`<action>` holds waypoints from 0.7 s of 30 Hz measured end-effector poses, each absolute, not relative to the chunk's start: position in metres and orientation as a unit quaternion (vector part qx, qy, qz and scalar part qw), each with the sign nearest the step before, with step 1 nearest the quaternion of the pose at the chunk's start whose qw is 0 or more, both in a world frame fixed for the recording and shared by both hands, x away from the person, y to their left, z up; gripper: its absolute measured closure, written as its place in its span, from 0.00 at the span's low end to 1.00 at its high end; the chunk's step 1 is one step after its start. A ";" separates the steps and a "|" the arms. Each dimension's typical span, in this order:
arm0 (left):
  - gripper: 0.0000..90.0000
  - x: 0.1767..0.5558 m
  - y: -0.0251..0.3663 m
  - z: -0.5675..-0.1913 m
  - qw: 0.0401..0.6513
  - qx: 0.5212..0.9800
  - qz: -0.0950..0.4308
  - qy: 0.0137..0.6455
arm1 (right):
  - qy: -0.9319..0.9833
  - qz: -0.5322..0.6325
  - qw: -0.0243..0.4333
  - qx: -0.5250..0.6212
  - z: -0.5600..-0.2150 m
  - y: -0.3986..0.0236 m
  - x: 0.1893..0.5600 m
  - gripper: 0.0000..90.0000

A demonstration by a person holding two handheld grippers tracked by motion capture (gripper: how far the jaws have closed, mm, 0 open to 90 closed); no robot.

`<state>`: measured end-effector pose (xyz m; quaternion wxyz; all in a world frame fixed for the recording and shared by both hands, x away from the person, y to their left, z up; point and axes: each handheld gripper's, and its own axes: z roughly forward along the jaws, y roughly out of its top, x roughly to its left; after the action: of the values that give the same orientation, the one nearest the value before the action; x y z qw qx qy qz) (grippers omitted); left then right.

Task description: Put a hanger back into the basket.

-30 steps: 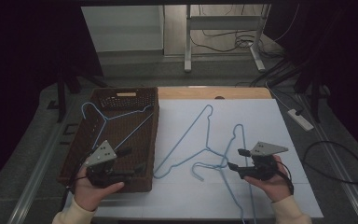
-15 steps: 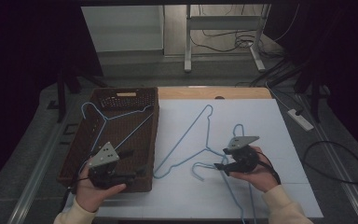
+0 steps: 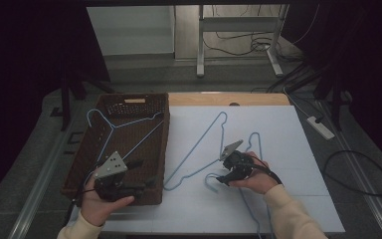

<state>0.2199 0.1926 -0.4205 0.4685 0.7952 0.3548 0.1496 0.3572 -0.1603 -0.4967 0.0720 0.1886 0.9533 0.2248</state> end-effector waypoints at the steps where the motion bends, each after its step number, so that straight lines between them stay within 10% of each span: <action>1: 0.31 0.220 0.193 -0.420 0.469 0.795 0.149 0.355 | 0.955 0.218 0.071 0.186 -0.497 -0.158 0.358 0.48; 11: 0.31 0.221 0.192 -0.421 0.467 0.797 0.147 0.353 | 0.969 0.165 0.039 0.177 -0.499 -0.143 0.361 0.90; 21: 0.31 0.221 0.192 -0.421 0.467 0.797 0.147 0.354 | 0.951 0.211 0.076 0.213 -0.483 -0.156 0.359 0.95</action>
<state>0.2206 0.1921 -0.4209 0.4672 0.7968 0.3537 0.1474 0.3591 -0.1556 -0.4829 0.0764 0.2125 0.9511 0.2106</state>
